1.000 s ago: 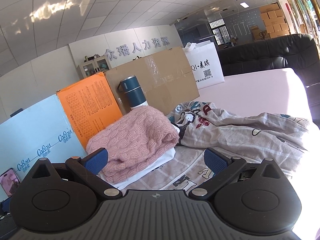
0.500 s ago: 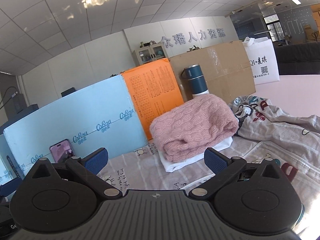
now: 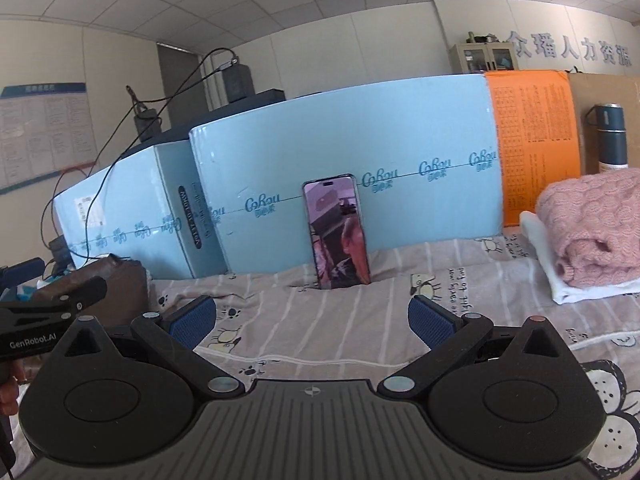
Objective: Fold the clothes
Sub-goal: 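Turn both tools toward the brown coat lying by the foam boards, then grasp the brown coat edge with the left gripper while the right gripper grasps it too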
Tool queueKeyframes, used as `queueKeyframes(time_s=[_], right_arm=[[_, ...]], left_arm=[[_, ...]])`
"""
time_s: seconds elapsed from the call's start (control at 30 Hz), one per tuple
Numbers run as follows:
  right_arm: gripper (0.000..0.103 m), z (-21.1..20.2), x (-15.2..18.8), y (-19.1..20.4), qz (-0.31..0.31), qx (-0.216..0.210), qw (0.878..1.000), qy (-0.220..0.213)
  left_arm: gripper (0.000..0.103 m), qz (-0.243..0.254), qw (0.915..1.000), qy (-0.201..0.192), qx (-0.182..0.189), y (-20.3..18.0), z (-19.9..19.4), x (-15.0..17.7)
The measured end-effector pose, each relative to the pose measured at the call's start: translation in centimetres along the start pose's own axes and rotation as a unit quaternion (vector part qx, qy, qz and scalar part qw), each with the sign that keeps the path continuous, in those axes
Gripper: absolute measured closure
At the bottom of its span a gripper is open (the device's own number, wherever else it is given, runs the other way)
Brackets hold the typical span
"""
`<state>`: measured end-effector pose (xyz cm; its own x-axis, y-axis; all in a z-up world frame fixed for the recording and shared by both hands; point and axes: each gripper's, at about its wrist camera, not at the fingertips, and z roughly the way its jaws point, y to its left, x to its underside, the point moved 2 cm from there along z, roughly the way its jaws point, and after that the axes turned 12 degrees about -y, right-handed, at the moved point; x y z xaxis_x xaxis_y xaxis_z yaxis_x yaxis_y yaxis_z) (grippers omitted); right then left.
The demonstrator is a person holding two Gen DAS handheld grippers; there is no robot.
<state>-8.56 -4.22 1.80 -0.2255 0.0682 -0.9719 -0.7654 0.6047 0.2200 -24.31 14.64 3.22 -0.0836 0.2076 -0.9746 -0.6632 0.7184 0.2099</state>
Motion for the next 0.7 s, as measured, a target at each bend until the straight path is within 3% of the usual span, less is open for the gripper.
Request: queueKeyframes(time_s=[0.13,0.2,0.3,0.47,0.6,0.7], right_arm=[[0.000,3.9,-1.5,2.8,0.010,-0.087,0.996,0.026],[0.000,6.1,-2.4,4.9,0.000,-0.137,0.990,0.027],[0.000,9.4,-3.3,8.4,-0.019,-0.196,0.980,0.032],[0.000,16.2,-1.9,12.6,0.028,-0.278,0.957,0.078],[0.000,21.6,1.9,13.8,0.083,-0.292,0.940,0.152],[0.000,24.5,4.6,13.6,0.138,-0.306,0.921,0.197]], left_arm=[[0.000,-0.048,0.9927,-0.004,-0.111,7.8,-0.6,-0.3],[0.000,-0.073,0.9826,-0.018,-0.170,12.0,-1.2,-0.6],[0.000,-0.138,0.9641,-0.023,-0.226,17.1,-1.9,-0.1],[0.000,-0.302,0.9281,0.034,-0.215,21.5,-1.6,5.6],[0.000,-0.384,0.8982,0.094,-0.193,21.2,-1.6,10.8],[0.000,-0.404,0.8891,0.119,-0.180,20.7,-1.2,13.1]])
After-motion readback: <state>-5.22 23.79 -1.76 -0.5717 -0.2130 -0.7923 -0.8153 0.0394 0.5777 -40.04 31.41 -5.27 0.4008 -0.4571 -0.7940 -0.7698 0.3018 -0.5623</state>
